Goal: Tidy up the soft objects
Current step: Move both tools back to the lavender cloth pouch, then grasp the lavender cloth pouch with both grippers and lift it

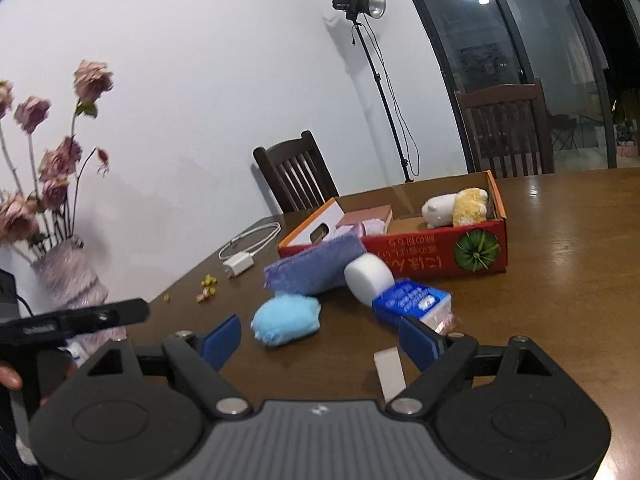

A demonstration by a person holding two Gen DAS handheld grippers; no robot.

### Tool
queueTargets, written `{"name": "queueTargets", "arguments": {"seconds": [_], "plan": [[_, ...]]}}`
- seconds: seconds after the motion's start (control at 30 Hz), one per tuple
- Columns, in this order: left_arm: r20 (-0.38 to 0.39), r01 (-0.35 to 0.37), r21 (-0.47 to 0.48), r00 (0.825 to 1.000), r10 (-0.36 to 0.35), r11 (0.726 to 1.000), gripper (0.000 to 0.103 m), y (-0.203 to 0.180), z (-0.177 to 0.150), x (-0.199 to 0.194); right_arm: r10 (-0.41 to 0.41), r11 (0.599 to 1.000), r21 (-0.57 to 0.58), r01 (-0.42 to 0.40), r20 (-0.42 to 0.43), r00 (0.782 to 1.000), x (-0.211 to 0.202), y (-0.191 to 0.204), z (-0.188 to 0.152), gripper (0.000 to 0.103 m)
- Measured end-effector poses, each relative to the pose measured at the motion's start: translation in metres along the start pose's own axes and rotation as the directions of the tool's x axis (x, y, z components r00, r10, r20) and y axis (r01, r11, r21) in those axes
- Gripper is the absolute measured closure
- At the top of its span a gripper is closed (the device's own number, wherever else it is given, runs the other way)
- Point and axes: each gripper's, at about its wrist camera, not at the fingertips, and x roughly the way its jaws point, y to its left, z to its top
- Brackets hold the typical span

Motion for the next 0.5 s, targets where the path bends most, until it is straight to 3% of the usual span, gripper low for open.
{"name": "queueTargets", "arguments": {"seconds": [0.07, 0.13, 0.23, 0.3, 0.37, 0.43, 0.5], "plan": [[0.012, 0.03, -0.037, 0.999, -0.029, 0.999, 0.003, 0.012, 0.01, 0.028, 0.018, 0.999, 0.041, -0.019, 0.007, 1.0, 0.026, -0.01, 0.013, 0.018], [-0.008, 0.009, -0.091, 1.0, -0.01, 0.996, 0.004, 0.024, 0.021, 0.058, 0.032, 0.994, 0.1, -0.033, 0.006, 0.999, 0.057, -0.022, 0.026, 0.024], [-0.056, -0.031, -0.16, 0.998, 0.022, 0.987, 0.017, 0.043, 0.033, 0.1, 0.065, 0.986, 0.154, -0.061, -0.024, 0.998, 0.104, -0.035, 0.042, 0.035], [-0.065, 0.011, -0.235, 0.997, -0.027, 0.972, 0.025, 0.058, 0.038, 0.119, 0.076, 0.988, 0.137, -0.069, -0.044, 0.996, 0.131, -0.036, 0.051, 0.037], [-0.073, 0.059, -0.313, 0.994, -0.086, 0.948, 0.025, 0.072, 0.037, 0.132, 0.09, 0.989, 0.122, -0.082, -0.062, 0.994, 0.154, -0.034, 0.058, 0.038], [-0.1, 0.048, -0.353, 0.991, -0.089, 0.934, 0.034, 0.082, 0.033, 0.146, 0.069, 0.993, 0.104, -0.06, -0.093, 0.993, 0.176, -0.034, 0.062, 0.046], [-0.119, 0.034, -0.36, 0.989, -0.083, 0.932, 0.056, 0.086, 0.029, 0.154, 0.045, 0.994, 0.101, -0.033, -0.112, 0.993, 0.19, -0.036, 0.062, 0.063]]}}
